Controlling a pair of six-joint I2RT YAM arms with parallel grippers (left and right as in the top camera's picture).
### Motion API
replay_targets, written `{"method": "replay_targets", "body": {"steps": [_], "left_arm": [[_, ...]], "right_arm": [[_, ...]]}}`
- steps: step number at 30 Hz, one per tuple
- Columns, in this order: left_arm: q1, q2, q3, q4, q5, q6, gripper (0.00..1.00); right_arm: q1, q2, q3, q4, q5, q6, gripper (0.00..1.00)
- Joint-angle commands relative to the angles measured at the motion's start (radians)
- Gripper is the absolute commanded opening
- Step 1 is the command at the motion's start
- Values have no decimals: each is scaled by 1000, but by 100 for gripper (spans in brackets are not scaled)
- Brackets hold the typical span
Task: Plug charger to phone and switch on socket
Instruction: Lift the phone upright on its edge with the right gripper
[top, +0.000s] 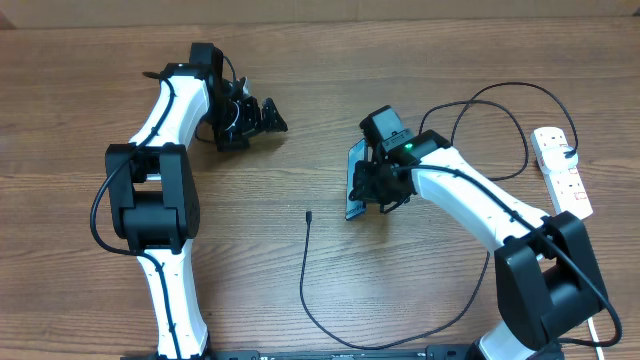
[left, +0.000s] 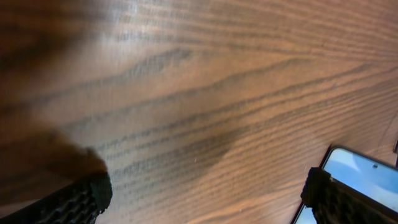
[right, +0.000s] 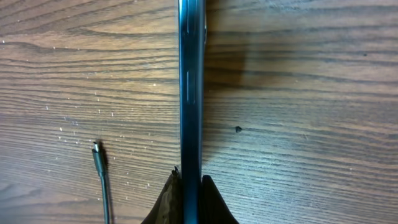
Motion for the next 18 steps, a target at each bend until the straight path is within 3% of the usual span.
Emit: {"method": "replay_targets", "body": {"steps": [1, 18], "left_arm": [[-6, 21, -5, 28, -36, 26, 100], [-6, 21, -5, 30, -36, 26, 100]], "right_arm": [[47, -4, 8, 5, 113, 19, 4], [114, -4, 6, 25, 226, 27, 4]]}}
